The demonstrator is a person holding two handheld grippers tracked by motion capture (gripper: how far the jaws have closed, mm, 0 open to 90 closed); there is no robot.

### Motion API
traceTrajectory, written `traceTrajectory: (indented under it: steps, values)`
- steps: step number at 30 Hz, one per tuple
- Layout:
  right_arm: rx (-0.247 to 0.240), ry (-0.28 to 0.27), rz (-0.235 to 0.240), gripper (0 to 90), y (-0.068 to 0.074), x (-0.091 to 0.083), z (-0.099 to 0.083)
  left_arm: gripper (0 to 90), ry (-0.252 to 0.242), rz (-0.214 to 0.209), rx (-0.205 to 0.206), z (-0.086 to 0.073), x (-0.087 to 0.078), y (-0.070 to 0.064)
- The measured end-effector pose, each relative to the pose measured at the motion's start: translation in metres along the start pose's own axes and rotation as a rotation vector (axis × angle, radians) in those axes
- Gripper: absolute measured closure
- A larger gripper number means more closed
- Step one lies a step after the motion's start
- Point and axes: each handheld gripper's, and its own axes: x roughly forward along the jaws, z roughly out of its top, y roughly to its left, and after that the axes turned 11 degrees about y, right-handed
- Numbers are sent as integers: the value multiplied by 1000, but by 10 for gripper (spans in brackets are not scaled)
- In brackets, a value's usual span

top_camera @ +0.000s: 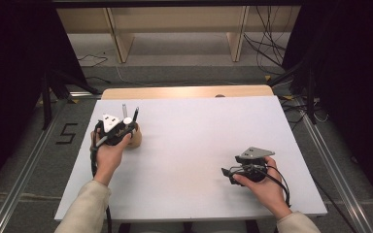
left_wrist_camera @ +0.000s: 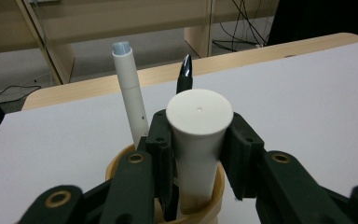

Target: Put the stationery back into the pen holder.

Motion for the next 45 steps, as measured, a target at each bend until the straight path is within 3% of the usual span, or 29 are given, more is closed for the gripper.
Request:
traceTrajectory:
  steps: [15, 31, 45]
  values:
    - [-6, 8, 5, 272, 1, 2, 0, 664, 59, 0, 14, -8, 13, 0]
    - [-5, 10, 5, 272, 0, 2, -1, 663, 63, 4, 14, -11, 15, 1]
    - [-5, 10, 7, 272, 0, 2, -1, 639, 69, 44, 69, -10, 14, -3]
